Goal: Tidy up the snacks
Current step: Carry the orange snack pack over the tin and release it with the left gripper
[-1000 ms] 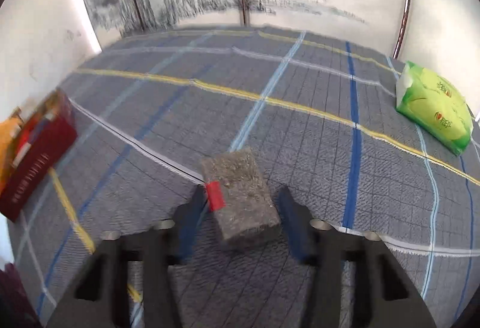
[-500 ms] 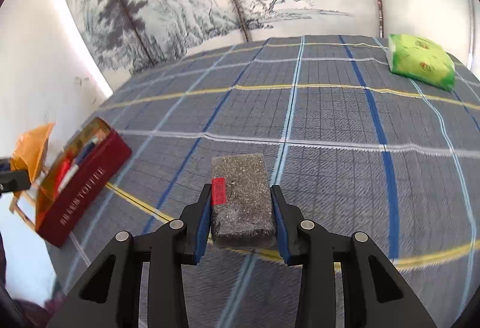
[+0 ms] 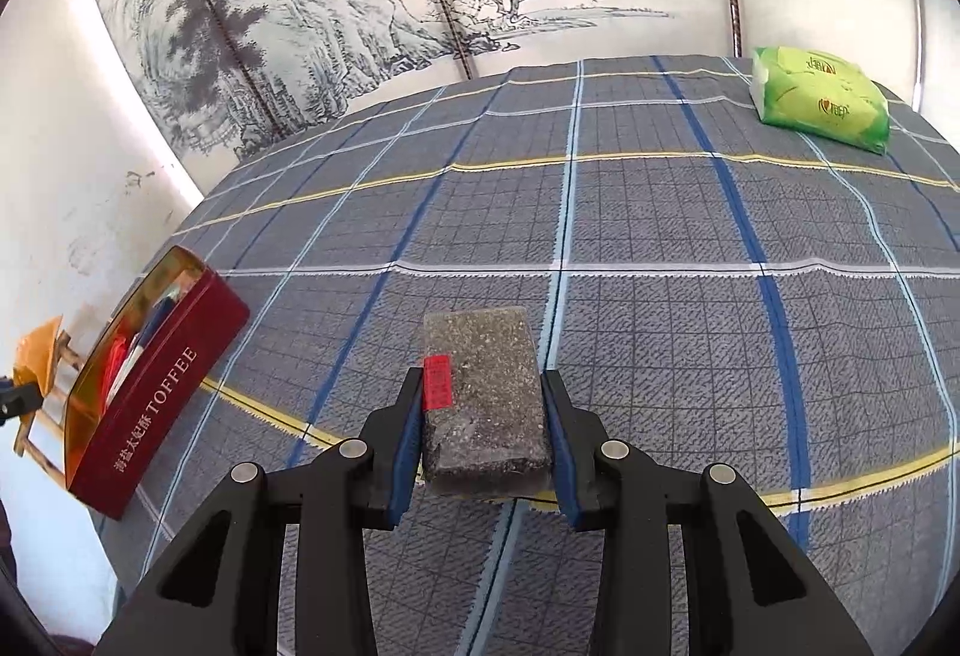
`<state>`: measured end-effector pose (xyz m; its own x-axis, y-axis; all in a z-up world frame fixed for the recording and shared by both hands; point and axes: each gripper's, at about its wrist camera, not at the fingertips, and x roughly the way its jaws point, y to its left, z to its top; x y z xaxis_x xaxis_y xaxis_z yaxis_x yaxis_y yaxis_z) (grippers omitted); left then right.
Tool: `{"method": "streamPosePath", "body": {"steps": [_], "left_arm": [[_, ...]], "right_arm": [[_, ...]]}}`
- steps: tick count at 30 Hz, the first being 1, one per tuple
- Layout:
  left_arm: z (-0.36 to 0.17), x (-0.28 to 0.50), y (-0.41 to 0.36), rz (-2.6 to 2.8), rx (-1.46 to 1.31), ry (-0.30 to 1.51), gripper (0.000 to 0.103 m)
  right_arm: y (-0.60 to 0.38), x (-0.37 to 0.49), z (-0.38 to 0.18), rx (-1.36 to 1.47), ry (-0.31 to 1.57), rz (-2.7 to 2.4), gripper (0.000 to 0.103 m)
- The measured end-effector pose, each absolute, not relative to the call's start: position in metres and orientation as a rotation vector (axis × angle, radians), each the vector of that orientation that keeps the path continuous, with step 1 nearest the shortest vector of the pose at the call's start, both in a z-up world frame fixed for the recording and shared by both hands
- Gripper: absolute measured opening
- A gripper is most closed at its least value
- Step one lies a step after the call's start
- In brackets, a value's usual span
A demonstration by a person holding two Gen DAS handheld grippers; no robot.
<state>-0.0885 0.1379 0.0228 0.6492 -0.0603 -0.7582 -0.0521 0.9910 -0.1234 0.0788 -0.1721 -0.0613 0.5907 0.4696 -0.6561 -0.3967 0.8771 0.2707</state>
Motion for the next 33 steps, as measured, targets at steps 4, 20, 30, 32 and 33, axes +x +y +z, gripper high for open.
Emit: {"method": "streamPosePath", "body": {"steps": [4,20,30,32,33], "left_arm": [[0.017,-0.095,0.15,0.012,-0.148,0.868,0.024],[0.0,-0.099,0.162,0.041,-0.156,0.896,0.025],[-0.015,-0.096,0.171,0.078,-0.163,0.924,0.025],[-0.019,-0.096,0.173,0.082,-0.168,0.93,0.025],[-0.02,-0.096,0.174,0.084,-0.169,0.933,0.025]], "right_arm": [[-0.171,0.079,-0.062,0.091,0.798,0.497,0.038],[-0.17,0.081,-0.063,0.09,0.812,0.493,0.038],[-0.169,0.081,-0.063,0.091,0.814,0.492,0.038],[-0.169,0.081,-0.064,0.09,0.814,0.49,0.038],[-0.169,0.08,-0.064,0.089,0.815,0.49,0.038]]}}
